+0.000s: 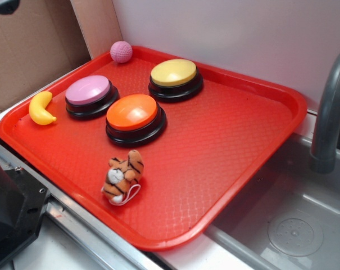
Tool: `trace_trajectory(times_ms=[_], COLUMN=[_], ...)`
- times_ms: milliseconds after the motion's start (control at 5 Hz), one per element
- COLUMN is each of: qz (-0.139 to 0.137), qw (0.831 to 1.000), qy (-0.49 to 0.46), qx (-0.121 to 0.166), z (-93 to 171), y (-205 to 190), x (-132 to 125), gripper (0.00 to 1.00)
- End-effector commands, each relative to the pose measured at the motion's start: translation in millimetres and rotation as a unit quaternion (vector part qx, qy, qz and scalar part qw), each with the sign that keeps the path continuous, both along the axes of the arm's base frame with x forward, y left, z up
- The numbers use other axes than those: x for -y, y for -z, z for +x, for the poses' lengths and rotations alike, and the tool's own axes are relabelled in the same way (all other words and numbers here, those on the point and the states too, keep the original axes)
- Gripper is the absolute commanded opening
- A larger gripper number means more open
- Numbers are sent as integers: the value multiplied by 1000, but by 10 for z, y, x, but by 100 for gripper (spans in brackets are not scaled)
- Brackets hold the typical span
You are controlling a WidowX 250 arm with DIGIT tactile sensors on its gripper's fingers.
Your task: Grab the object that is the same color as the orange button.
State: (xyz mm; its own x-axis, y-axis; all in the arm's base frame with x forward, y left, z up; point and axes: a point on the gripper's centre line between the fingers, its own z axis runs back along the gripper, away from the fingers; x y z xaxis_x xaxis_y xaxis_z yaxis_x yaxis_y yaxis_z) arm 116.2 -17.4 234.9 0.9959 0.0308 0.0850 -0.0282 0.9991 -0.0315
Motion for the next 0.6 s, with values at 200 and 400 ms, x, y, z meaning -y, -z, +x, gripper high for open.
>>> trace_trajectory(times_ms=[200, 400], qz=[-7, -10], qw=[999, 999], qy=[18, 22], qx=[29, 32], z=[94, 188], y=[164, 349], x=[36, 124], gripper=[100, 100])
